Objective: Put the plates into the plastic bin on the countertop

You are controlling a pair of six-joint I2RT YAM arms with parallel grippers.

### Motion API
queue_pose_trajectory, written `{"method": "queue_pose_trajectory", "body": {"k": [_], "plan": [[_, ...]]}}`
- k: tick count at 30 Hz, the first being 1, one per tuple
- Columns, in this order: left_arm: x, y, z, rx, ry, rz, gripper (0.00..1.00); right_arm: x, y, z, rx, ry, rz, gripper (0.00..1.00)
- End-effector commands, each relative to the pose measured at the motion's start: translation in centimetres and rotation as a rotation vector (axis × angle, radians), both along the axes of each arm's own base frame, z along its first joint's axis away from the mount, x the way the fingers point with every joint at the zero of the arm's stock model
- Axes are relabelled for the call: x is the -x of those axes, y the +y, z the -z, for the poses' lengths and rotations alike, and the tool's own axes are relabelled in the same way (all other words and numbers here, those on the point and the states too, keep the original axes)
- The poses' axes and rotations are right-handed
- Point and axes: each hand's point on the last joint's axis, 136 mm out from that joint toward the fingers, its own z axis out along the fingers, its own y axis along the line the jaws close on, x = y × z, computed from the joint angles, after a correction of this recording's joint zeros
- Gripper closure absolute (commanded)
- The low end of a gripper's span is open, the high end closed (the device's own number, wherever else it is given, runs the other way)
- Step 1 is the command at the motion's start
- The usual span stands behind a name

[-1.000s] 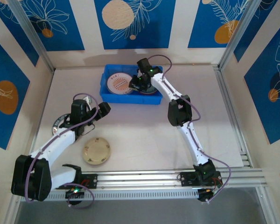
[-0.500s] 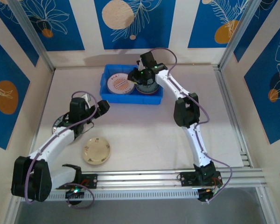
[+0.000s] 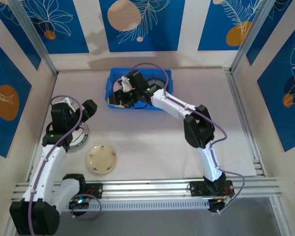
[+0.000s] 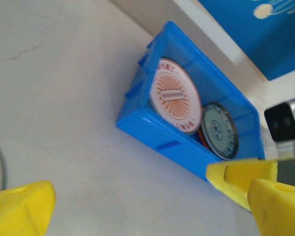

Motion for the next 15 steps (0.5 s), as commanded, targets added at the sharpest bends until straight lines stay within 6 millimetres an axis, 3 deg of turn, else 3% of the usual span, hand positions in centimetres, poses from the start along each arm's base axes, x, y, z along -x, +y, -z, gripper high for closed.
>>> {"method": "queue_pose_trajectory", "body": {"k": [1,9,15], "plan": [[2.4,2.1,3.1,-0.021,0.150,-0.070,0.00,1.6,1.8,-0.1,-0.035,0.035,-0.071,0.50],[4.6,3.2,5.0,0.054,0.141,-0.135,0.00,5.1,5.8,4.4,0.025,0.132,-0.192,0.56],[5.9,3.4,3.9,0.067,0.072,-0.154,0.00,5.6,8.7,7.9,0.054,0.181,-0.208,0.58]]}}
